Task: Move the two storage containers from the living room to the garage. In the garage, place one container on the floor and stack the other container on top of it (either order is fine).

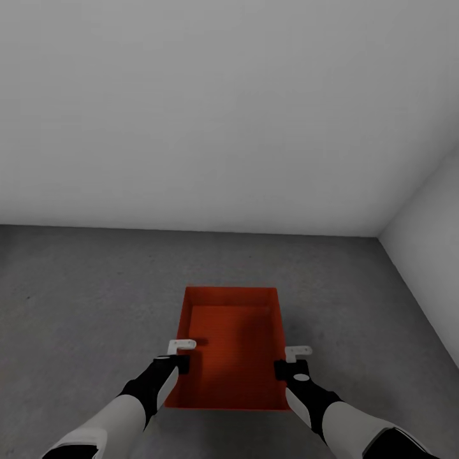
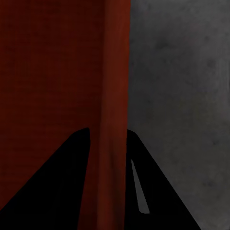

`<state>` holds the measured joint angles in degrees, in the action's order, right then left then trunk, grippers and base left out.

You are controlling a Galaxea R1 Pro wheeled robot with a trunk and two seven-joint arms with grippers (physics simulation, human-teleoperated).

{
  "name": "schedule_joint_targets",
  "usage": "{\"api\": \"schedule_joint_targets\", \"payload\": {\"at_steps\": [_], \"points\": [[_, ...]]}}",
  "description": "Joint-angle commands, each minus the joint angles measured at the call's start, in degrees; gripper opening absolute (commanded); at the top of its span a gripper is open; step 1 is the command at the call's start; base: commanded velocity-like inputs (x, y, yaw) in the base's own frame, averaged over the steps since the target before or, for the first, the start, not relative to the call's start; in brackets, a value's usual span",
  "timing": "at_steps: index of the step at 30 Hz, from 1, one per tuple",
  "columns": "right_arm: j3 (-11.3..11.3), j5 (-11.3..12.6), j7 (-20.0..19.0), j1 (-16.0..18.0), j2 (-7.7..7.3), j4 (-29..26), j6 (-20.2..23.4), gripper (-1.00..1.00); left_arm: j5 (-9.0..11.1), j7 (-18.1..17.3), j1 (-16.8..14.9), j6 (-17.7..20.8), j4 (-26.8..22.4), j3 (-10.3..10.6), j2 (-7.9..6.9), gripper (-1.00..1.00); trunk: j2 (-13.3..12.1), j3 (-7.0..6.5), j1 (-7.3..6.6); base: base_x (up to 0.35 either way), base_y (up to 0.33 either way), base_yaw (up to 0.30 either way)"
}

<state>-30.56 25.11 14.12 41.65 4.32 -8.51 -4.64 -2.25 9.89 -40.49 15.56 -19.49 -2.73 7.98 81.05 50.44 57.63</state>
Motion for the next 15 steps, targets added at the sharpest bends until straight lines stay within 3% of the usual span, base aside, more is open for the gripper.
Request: {"api": "schedule_joint_targets", "payload": {"at_steps": [1, 15], "points": [[-0.4, 1.1, 0.1, 0.0, -0.04, 0.4, -0.5, -1.0, -1.9, 0.3, 0.0, 0.5, -3.5, -1.6, 0.03, -1.0, 0.4, 0.22, 0.22, 0.0, 0.0, 0.0], [-0.4, 1.1, 0.1, 0.0, -0.06, 0.4, -0.5, -1.0, -1.8, 0.3, 0.0, 0.4, -3.5, -1.6, 0.05, -1.0, 6.1, 2.74, 3.3, 0.0, 0.0, 0.0]]}}
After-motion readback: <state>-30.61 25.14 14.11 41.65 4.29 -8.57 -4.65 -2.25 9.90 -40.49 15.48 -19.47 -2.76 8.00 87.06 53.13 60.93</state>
